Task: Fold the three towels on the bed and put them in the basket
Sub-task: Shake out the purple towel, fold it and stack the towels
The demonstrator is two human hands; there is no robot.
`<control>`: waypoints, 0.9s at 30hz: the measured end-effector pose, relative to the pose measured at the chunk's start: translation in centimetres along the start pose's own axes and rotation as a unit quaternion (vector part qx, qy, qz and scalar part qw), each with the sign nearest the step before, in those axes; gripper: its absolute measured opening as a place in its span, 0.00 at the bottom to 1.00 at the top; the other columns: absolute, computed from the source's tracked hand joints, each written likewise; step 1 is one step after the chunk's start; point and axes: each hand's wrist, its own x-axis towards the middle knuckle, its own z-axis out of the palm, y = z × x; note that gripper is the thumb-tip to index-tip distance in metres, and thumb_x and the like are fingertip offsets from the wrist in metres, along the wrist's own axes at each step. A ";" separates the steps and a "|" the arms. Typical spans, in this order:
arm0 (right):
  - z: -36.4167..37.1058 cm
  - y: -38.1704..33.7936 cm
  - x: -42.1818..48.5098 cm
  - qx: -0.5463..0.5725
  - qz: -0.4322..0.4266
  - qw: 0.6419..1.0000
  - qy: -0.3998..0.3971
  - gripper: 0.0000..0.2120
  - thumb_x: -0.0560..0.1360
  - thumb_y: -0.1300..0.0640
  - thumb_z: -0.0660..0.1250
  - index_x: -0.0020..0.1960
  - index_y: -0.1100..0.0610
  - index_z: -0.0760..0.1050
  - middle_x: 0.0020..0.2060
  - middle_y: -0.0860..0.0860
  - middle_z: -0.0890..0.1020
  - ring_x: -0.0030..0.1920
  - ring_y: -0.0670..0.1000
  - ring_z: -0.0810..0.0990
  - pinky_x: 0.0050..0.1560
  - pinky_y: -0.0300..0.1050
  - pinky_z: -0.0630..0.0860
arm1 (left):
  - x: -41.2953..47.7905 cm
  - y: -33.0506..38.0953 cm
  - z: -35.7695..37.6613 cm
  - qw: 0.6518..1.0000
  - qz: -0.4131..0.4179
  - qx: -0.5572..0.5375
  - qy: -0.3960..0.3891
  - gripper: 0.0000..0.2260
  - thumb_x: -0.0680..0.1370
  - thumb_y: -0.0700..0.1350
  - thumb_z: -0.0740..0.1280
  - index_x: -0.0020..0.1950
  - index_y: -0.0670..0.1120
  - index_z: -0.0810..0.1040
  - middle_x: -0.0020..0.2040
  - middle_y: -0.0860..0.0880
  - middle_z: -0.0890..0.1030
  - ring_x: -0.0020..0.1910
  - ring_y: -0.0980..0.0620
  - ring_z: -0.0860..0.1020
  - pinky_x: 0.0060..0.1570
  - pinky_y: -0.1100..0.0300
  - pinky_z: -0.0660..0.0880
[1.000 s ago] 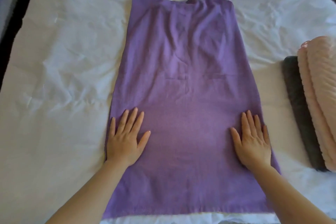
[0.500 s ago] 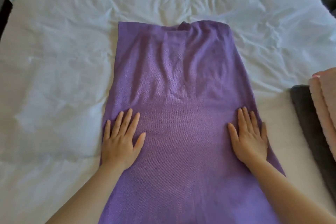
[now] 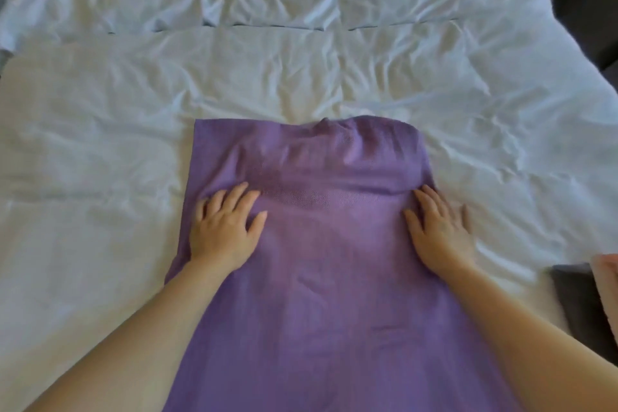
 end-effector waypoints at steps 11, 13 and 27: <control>-4.6 -5.3 17.6 0.252 -0.061 0.951 -0.168 0.38 0.71 0.52 0.73 0.75 0.52 0.58 0.67 0.52 0.71 0.66 0.53 0.70 0.69 0.47 0.63 | 17.3 1.6 -2.9 0.992 0.040 -0.030 -0.120 0.46 0.67 0.68 0.68 0.77 0.54 0.50 0.71 0.49 0.68 0.73 0.49 0.62 0.71 0.40 0.41; -5.5 -5.9 17.7 0.124 -0.148 0.959 -0.207 0.34 0.67 0.52 0.74 0.69 0.47 0.66 0.61 0.48 0.76 0.62 0.53 0.74 0.66 0.50 0.66 | 18.2 2.1 -3.4 0.985 0.066 0.003 -0.158 0.42 0.63 0.69 0.69 0.72 0.55 0.60 0.61 0.52 0.77 0.67 0.50 0.70 0.71 0.40 0.37; -9.9 -3.7 8.2 -0.161 -0.291 0.903 -0.274 0.18 0.78 0.37 0.48 0.53 0.44 0.72 0.48 0.44 0.79 0.50 0.50 0.77 0.48 0.44 0.64 | 7.4 1.6 -6.7 0.929 0.214 -0.077 -0.293 0.20 0.70 0.71 0.57 0.48 0.59 0.76 0.43 0.59 0.79 0.43 0.60 0.76 0.43 0.59 0.74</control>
